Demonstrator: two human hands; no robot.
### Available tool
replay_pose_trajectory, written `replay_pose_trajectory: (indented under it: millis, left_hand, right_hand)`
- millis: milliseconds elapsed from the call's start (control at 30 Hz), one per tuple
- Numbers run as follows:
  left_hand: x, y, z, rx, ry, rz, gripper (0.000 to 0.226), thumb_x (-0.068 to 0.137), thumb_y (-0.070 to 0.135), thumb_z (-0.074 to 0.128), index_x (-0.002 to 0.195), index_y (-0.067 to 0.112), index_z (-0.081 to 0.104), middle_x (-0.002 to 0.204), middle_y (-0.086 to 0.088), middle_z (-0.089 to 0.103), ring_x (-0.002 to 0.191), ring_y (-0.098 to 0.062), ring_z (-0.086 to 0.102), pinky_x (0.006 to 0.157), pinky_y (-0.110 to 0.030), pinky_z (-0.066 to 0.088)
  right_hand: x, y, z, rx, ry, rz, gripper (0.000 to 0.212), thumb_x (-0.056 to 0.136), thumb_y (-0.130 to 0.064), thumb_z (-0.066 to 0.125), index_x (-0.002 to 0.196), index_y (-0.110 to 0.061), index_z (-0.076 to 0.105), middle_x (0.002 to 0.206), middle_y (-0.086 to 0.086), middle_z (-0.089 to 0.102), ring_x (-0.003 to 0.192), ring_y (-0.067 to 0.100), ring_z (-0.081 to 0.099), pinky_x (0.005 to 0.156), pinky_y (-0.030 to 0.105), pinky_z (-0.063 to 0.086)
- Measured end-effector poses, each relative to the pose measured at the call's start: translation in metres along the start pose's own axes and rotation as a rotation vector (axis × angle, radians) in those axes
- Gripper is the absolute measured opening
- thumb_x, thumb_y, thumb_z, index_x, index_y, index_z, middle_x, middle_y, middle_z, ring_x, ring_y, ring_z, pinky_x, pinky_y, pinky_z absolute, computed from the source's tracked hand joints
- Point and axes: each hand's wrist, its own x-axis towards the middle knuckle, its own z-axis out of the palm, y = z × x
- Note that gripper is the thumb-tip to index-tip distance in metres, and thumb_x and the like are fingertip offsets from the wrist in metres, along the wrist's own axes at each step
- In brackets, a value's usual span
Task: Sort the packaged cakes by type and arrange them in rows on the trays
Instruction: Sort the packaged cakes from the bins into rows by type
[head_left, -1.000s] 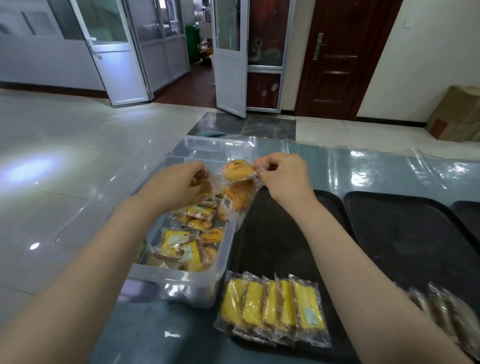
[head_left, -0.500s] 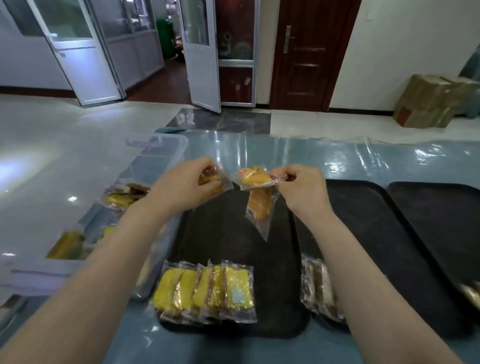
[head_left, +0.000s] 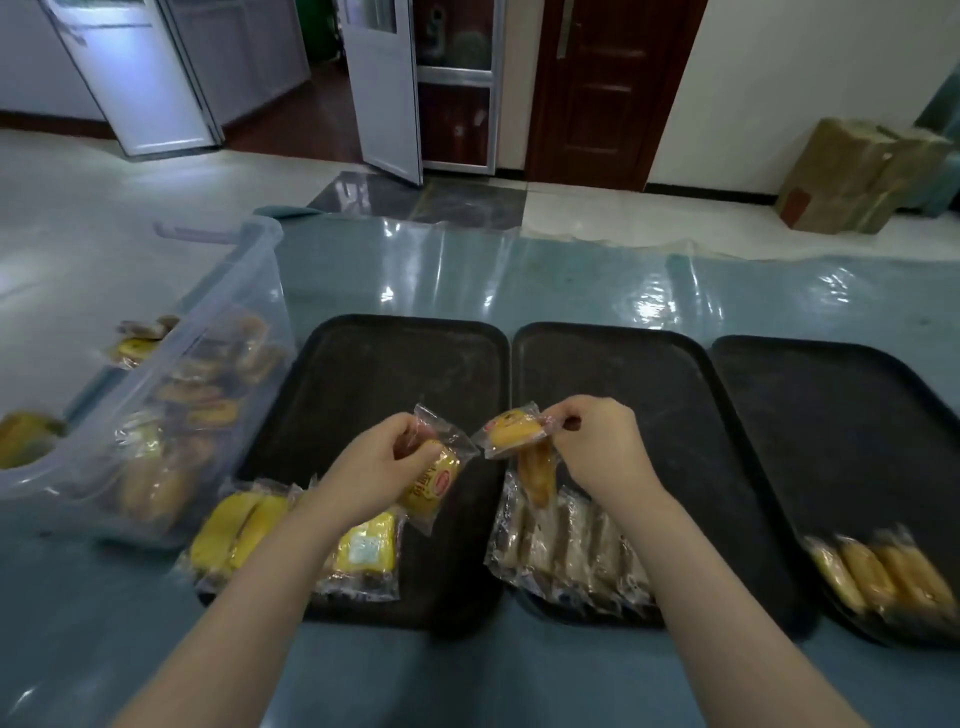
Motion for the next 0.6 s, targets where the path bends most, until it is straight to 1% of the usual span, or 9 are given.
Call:
replay_pose_trajectory:
  millis: [100, 233, 367, 433, 533, 567, 600]
  left_hand:
    - [-0.01, 0.001, 0.018, -0.144, -0.019, -0.053, 0.01, 0.093, 0.036, 0.064, 0.102, 0.031, 0.065, 0.097, 0.005, 0.07, 0.092, -0.009, 0.066, 0.085, -0.038, 0.056]
    - [-0.018, -0.005, 0.037, -0.239, -0.027, -0.091, 0.009, 0.095, 0.035, 0.062, 0.102, 0.032, 0.065, 0.096, 0.006, 0.072, 0.091, -0.01, 0.068, 0.087, -0.04, 0.057]
    - [-0.023, -0.009, 0.047, -0.38, -0.016, -0.148, 0.013, 0.098, 0.033, 0.058, 0.105, 0.027, 0.067, 0.1, 0.001, 0.072, 0.095, -0.017, 0.069, 0.089, -0.045, 0.056]
    - [-0.024, -0.007, 0.052, -0.435, -0.021, -0.189, 0.016, 0.099, 0.031, 0.056, 0.106, 0.023, 0.067, 0.1, -0.002, 0.072, 0.096, -0.02, 0.069, 0.086, -0.043, 0.057]
    - [-0.024, -0.001, 0.061, -0.517, -0.071, -0.251, 0.02, 0.101, 0.036, 0.052, 0.107, 0.025, 0.067, 0.101, -0.001, 0.073, 0.096, -0.018, 0.07, 0.078, -0.044, 0.06]
    - [-0.023, 0.001, 0.064, -0.532, -0.079, -0.262, 0.022, 0.101, 0.039, 0.05, 0.107, 0.027, 0.067, 0.102, 0.0, 0.073, 0.096, -0.016, 0.069, 0.073, -0.039, 0.06]
    - [-0.022, 0.004, 0.069, -0.536, -0.074, -0.267, 0.022, 0.101, 0.04, 0.048, 0.107, 0.029, 0.067, 0.102, 0.002, 0.072, 0.096, -0.014, 0.069, 0.069, -0.032, 0.057]
  right_hand:
    - [-0.004, 0.018, 0.0, -0.021, 0.001, 0.021, 0.021, 0.095, -0.008, 0.057, 0.095, -0.02, 0.074, 0.092, -0.009, 0.066, 0.073, 0.0, 0.059, 0.055, 0.006, 0.044]
    - [-0.009, 0.032, 0.007, -0.007, 0.001, 0.068, 0.023, 0.094, -0.007, 0.056, 0.096, -0.022, 0.074, 0.095, -0.009, 0.069, 0.078, 0.001, 0.061, 0.06, 0.01, 0.044]
    - [-0.019, 0.042, 0.01, 0.065, 0.012, 0.122, 0.025, 0.093, -0.006, 0.056, 0.096, -0.023, 0.075, 0.089, -0.012, 0.068, 0.078, 0.001, 0.062, 0.061, 0.012, 0.048]
    - [-0.025, 0.048, 0.008, 0.096, 0.027, 0.157, 0.022, 0.093, -0.009, 0.059, 0.096, -0.024, 0.075, 0.09, -0.012, 0.069, 0.082, 0.002, 0.063, 0.064, 0.015, 0.049]
    - [-0.032, 0.061, 0.001, 0.184, 0.086, 0.187, 0.02, 0.092, -0.008, 0.063, 0.095, -0.023, 0.075, 0.09, -0.013, 0.07, 0.087, 0.004, 0.065, 0.068, 0.015, 0.05]
    - [-0.035, 0.066, -0.003, 0.219, 0.114, 0.195, 0.02, 0.091, -0.008, 0.064, 0.093, -0.024, 0.076, 0.089, -0.013, 0.071, 0.087, 0.004, 0.066, 0.07, 0.017, 0.052]
    - [-0.037, 0.071, -0.007, 0.252, 0.134, 0.2, 0.021, 0.09, -0.01, 0.065, 0.089, -0.028, 0.075, 0.088, -0.012, 0.072, 0.086, 0.004, 0.067, 0.071, 0.019, 0.054]
